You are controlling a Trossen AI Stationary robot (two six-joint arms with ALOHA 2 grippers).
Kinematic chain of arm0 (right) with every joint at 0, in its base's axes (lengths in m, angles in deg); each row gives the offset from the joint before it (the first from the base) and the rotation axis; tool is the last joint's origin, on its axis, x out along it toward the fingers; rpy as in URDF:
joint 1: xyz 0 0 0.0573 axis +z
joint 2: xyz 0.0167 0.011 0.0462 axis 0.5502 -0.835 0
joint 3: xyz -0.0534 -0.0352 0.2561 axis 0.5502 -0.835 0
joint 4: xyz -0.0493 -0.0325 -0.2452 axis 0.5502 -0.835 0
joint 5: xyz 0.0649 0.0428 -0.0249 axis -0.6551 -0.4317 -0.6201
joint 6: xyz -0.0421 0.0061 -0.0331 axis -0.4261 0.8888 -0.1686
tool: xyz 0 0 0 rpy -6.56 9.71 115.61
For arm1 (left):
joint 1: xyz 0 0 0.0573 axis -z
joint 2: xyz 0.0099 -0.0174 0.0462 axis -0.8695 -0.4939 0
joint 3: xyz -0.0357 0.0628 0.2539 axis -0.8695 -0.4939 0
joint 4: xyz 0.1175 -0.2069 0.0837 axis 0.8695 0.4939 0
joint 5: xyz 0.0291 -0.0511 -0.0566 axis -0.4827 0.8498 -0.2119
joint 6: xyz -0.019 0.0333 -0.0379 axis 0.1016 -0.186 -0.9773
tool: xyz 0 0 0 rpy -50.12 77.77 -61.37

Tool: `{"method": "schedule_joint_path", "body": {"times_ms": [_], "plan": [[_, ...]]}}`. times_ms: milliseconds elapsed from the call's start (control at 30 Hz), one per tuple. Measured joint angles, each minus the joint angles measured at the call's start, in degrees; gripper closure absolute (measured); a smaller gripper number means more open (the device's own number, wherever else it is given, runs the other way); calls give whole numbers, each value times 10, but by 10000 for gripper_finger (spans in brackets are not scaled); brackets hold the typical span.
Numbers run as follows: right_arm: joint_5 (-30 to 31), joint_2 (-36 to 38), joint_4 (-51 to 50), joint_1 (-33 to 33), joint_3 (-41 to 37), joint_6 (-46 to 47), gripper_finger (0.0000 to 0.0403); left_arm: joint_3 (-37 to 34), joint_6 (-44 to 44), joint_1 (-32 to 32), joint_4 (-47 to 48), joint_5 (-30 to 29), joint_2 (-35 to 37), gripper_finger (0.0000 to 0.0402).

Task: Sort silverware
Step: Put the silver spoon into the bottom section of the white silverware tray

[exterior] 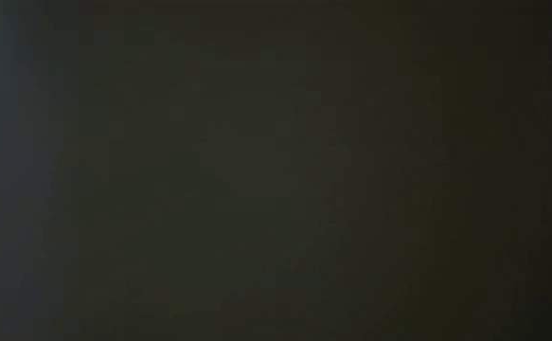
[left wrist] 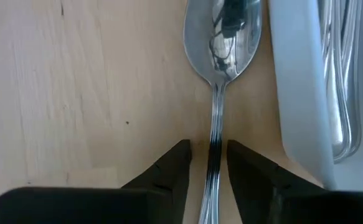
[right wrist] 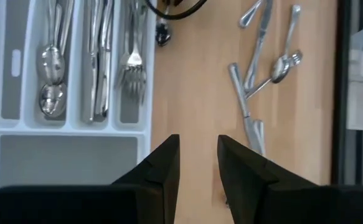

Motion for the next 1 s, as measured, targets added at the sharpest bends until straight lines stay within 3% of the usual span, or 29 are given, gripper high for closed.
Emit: {"method": "schedule_joint_path", "body": {"times_ms": [233,1000], "plan": [[20,28,0,-26,0,-10,292,-2,-11,-11,-2,0,17,391],[8,51,0,-214,-3,-71,292,-4,-25,-135,-1,1,127,398]]}}
